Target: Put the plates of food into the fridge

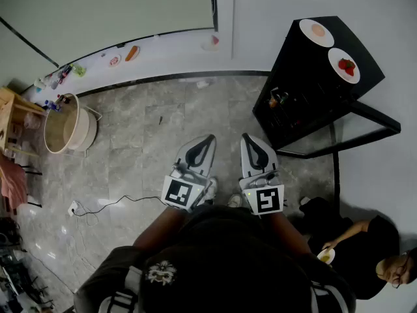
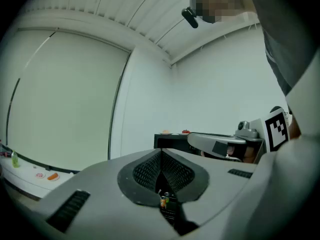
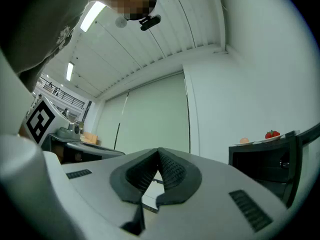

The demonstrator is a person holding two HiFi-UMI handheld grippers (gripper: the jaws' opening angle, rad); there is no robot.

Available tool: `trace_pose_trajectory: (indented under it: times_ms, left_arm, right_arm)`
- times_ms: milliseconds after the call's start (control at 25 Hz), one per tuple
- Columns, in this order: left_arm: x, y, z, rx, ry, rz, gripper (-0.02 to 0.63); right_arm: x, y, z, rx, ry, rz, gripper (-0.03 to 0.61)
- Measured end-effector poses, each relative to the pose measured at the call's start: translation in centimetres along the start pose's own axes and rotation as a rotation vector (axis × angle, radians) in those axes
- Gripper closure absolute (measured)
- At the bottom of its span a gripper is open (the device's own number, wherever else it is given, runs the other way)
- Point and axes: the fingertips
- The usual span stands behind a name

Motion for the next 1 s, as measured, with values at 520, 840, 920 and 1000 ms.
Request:
trace_pose_trajectory:
  times_ms: [520,840,920,1000]
  left_arm:
    - [1.9,-1.3,-0.4,0.01,-0.002,0.018,0.592]
    - [-1.0,-0.8,-1.0,-0.019,-0.001,0.017,0.591]
    - [-1.9,-1.0,-1.0,-0.021,0.014,0.011,0.592]
    - [-2.9,-1.1,-0.7,-0.015,0.013,0.008,0.591]
  right_arm:
    - [0.0,-1.7,0.4,0.011,0.007,-0.026,0.554]
    - [-0.7,-0.1,0.1,0.035,0.006,-0.042,0.554]
    - [-1.1,0.3,-0.2,0.034,-0.003,-0.037,0.554]
    - [-1.5,0.8,-0.7,0.031,-0.017,-0.028,0.554]
Point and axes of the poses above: the fingertips, and each gripper's own axes: y forward along the fingers, x to its right, z out of its top, and after that the axes turned 6 degrees about -y, right-handed
